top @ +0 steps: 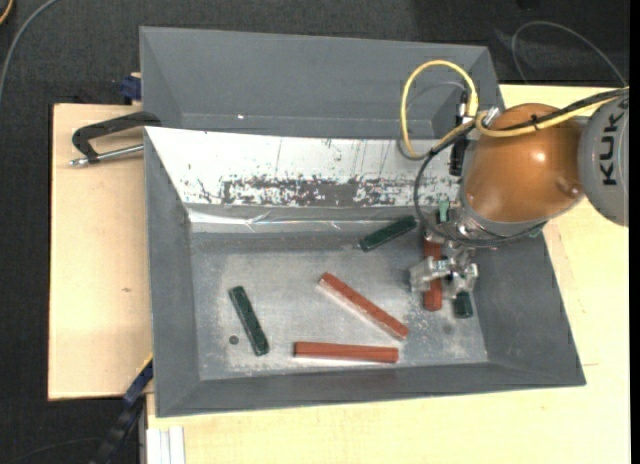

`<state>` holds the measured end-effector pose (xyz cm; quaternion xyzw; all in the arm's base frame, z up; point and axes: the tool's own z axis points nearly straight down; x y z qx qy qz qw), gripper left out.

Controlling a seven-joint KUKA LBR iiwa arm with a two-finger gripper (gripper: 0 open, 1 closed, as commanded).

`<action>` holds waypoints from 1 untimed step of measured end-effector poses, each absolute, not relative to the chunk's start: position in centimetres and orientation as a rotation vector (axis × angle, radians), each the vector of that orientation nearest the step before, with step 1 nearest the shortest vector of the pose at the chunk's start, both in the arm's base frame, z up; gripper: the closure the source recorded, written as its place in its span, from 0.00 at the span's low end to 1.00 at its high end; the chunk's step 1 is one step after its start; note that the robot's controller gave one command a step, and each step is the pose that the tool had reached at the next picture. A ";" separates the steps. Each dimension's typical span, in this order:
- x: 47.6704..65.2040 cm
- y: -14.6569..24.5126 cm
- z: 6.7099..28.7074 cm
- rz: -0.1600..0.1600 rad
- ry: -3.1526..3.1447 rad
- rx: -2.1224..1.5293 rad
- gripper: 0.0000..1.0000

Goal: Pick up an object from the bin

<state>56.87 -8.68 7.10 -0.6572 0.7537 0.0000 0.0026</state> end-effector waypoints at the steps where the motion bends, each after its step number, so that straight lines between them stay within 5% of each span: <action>1: 56.1 -6.8 23.8 -0.007 2.321 -2.105 1.00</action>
Offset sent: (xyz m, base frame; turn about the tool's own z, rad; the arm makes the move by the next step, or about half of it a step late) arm -0.0097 0.0174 0.1637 -0.0425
